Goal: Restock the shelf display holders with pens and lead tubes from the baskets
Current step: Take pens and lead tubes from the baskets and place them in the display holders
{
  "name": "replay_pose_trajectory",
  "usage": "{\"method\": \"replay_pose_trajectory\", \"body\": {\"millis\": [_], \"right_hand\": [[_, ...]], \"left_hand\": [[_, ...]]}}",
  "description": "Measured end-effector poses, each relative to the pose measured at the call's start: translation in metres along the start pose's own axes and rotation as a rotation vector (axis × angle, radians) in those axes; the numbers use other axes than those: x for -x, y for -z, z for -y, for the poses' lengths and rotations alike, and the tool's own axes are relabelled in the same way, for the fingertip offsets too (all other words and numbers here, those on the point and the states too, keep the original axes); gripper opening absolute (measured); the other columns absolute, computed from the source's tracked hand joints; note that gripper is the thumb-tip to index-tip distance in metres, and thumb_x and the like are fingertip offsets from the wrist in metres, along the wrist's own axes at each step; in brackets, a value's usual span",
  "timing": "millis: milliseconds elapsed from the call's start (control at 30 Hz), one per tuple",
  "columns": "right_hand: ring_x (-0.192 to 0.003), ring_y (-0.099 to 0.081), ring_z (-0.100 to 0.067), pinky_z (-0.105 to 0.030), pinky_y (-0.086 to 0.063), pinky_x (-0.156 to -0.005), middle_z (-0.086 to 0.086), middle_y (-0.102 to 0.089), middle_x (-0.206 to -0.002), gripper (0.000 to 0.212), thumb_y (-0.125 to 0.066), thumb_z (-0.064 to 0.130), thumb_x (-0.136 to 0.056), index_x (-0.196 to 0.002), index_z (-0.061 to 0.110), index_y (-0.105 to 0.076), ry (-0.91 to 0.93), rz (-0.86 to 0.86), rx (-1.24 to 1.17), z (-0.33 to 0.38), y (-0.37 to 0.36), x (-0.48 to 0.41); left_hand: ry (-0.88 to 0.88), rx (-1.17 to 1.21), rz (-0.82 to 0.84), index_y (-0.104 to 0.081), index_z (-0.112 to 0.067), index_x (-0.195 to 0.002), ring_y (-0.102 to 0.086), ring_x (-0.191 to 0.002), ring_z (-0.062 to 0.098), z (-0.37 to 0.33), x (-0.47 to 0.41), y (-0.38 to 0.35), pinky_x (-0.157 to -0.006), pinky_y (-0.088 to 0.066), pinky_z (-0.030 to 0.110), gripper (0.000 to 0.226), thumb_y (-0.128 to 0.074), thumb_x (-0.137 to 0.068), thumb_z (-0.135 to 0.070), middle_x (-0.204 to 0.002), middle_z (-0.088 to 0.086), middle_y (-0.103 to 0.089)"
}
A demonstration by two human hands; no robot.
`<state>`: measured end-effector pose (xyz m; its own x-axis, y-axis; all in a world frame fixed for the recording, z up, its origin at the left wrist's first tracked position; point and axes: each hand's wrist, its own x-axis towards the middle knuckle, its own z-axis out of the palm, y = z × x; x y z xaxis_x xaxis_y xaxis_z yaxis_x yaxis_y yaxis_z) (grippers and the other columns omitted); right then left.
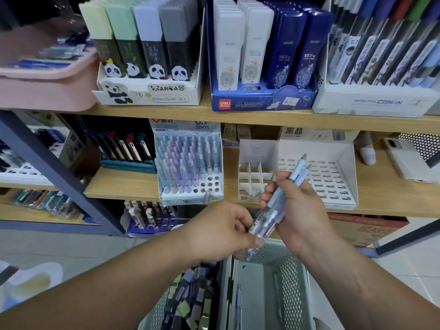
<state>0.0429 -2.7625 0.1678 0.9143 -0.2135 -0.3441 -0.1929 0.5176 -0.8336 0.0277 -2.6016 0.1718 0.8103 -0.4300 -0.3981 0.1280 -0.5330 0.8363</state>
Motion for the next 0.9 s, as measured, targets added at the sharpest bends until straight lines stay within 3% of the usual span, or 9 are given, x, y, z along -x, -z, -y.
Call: {"method": "replay_pose_trajectory", "body": {"millis": [67, 133, 200, 333, 533, 733, 833, 900], "right_hand": [[-0.072, -0.074, -0.029, -0.034, -0.060, -0.059, -0.008, -0.066, -0.067, 0.008, -0.052, 0.012, -0.104, -0.101, 0.014, -0.059, -0.007, -0.011, 0.007, -0.002, -0.001, 0.001], [-0.081, -0.076, -0.035, -0.036, -0.061, -0.062, -0.011, -0.070, -0.071, 0.005, -0.053, 0.014, -0.105, -0.104, 0.012, -0.057, -0.024, -0.015, 0.014, -0.003, -0.003, 0.001], [-0.081, -0.077, -0.035, -0.037, -0.062, -0.061, -0.013, -0.073, -0.077, 0.006, -0.053, 0.016, -0.105, -0.105, 0.010, -0.056, -0.039, -0.036, 0.050, -0.004, -0.004, 0.000], [-0.074, -0.077, -0.029, -0.035, -0.060, -0.055, -0.016, -0.073, -0.094, 0.006, -0.055, 0.018, -0.104, -0.106, 0.013, -0.059, -0.078, -0.053, 0.160, -0.008, -0.005, 0.000], [-0.050, -0.058, -0.020, -0.030, -0.048, -0.044, -0.009, -0.065, -0.068, 0.007, -0.055, 0.020, -0.104, -0.105, 0.014, -0.057, -0.212, 0.138, 0.231, -0.012, -0.011, 0.003], [-0.046, -0.052, -0.020, -0.028, -0.043, -0.043, -0.008, -0.059, -0.062, 0.010, -0.057, 0.017, -0.103, -0.109, 0.009, -0.058, -0.223, 0.138, 0.271, -0.016, -0.011, 0.005], [-0.046, -0.052, -0.020, -0.028, -0.043, -0.044, -0.008, -0.059, -0.062, 0.005, -0.058, 0.016, -0.102, -0.105, 0.011, -0.059, -0.212, 0.115, 0.267, -0.014, -0.007, 0.003], [-0.046, -0.052, -0.020, -0.029, -0.043, -0.043, -0.008, -0.058, -0.062, 0.004, -0.058, 0.016, -0.102, -0.103, 0.012, -0.059, -0.207, 0.116, 0.268, -0.014, -0.005, 0.002]], "left_hand": [[0.024, 0.048, -0.040, -0.071, -0.017, -0.088, -0.072, -0.062, 0.016, 0.005, 0.001, 0.002, -0.061, -0.051, 0.040, 0.008, -0.079, -0.086, -0.019, -0.077, 0.011, -0.072], [0.029, 0.088, -0.074, -0.073, -0.018, -0.088, -0.071, -0.061, 0.015, 0.009, 0.002, 0.007, -0.059, -0.053, 0.036, 0.004, -0.076, -0.088, -0.017, -0.076, 0.006, -0.074], [0.022, 0.170, -0.129, -0.074, -0.016, -0.089, -0.068, -0.058, 0.014, 0.011, 0.003, 0.015, -0.054, -0.052, 0.027, 0.003, -0.074, -0.089, -0.013, -0.072, 0.003, -0.074], [-0.048, 0.390, -0.366, -0.073, -0.009, -0.089, -0.064, -0.055, 0.017, 0.014, 0.002, 0.034, -0.052, -0.051, 0.025, 0.006, -0.076, -0.086, -0.005, -0.067, 0.006, -0.070], [-0.230, 0.715, -0.527, -0.076, -0.016, -0.074, -0.062, -0.060, 0.017, 0.012, -0.001, 0.055, -0.057, -0.055, 0.026, 0.017, -0.075, -0.086, -0.006, -0.070, 0.010, -0.067], [-0.301, 0.631, -0.801, -0.072, -0.008, -0.085, -0.073, -0.068, 0.020, 0.013, -0.006, 0.076, -0.060, -0.058, 0.028, 0.004, -0.076, -0.087, -0.006, -0.070, 0.010, -0.073], [-0.323, 0.315, -0.969, -0.069, -0.026, -0.087, -0.074, -0.070, 0.021, 0.021, -0.007, 0.091, -0.066, -0.060, 0.035, 0.018, -0.080, -0.084, -0.012, -0.070, 0.005, -0.073], [-0.337, 0.098, -1.040, -0.065, -0.037, -0.088, -0.071, -0.070, 0.015, 0.026, -0.009, 0.097, -0.069, -0.060, 0.030, 0.026, -0.082, -0.083, -0.017, -0.072, -0.002, -0.070]]}}
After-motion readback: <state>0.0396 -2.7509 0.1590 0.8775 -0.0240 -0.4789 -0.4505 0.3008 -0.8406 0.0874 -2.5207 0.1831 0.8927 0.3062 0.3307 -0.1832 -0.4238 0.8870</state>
